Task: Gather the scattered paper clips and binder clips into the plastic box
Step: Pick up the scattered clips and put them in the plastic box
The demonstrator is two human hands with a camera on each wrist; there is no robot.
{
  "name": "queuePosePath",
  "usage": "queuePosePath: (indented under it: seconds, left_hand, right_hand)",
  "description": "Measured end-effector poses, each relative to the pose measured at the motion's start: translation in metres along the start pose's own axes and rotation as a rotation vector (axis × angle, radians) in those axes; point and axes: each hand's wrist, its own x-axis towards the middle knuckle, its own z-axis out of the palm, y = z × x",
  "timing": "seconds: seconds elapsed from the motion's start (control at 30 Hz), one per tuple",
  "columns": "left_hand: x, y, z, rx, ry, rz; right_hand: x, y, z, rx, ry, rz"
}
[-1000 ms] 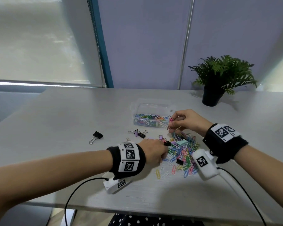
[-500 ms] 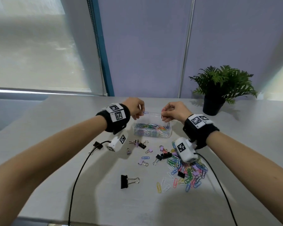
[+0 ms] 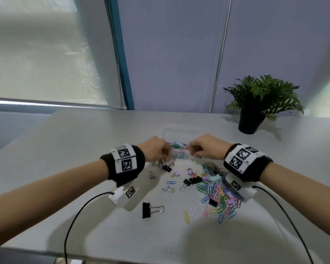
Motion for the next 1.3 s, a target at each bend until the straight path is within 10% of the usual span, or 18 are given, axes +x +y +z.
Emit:
queuePosePath:
  seconds: [0.1,0.57,1.1,1.3]
  left_hand:
    - [-0.012,0.01,0.024,0.073,-0.112,0.041]
    - [-0.009,0.02,0.054,0.2,-0.203,0.016]
    - [0.005,0.059,0.056,0.14,-0.05,0.32]
    - [0.012,0.056,0.061,0.265,-0.03,0.224]
  right_hand:
    - [-0.019,0.005,0.011,-0.026,-0.171,0.019]
    - [-0.007,-0.009,0.038,0.019,-0.11,0.13]
    - [-0.044,0.007,0.004,0.043,0.088,0.076]
    - [-0.065,0.006,0.029,-0.005,-0.116,0.056]
